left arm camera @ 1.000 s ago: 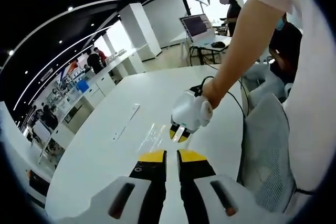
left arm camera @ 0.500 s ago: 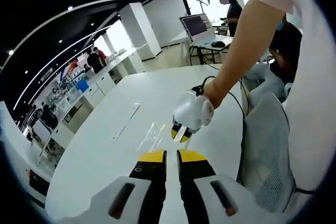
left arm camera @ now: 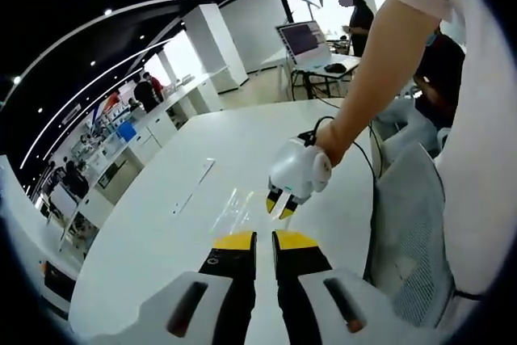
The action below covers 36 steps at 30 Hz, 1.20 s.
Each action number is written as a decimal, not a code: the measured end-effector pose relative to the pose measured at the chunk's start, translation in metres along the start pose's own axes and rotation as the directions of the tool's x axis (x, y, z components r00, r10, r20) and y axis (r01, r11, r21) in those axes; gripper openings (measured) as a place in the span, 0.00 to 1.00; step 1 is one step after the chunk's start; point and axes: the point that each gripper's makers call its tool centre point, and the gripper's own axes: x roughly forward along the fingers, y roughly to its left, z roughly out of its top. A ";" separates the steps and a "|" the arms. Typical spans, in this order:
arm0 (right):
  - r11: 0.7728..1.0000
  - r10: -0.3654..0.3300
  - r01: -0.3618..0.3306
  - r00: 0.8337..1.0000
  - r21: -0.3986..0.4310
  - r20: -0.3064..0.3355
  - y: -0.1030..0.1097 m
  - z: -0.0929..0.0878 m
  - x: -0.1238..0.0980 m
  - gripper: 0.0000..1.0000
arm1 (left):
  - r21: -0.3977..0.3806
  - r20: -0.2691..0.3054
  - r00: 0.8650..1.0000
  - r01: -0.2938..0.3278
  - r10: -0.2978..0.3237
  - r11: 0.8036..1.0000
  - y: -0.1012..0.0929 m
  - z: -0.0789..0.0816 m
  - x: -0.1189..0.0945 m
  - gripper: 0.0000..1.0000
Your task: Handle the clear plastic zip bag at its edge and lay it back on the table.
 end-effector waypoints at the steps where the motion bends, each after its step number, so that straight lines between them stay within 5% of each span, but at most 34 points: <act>1: 1.000 -0.002 0.002 1.000 0.000 0.001 0.000 0.000 0.000 0.10 | 0.001 0.000 1.000 0.000 0.000 1.000 0.000 0.000 0.000 0.05; 20: 0.996 -0.024 0.022 0.999 0.089 0.025 0.003 0.000 -0.013 0.12 | -0.043 0.005 1.000 0.005 -0.005 0.999 -0.003 -0.007 0.002 0.07; 36: 0.977 -0.063 0.048 0.996 0.208 0.063 0.003 0.003 -0.036 0.16 | -0.172 0.009 1.000 -0.001 0.003 0.985 -0.007 -0.034 0.011 0.08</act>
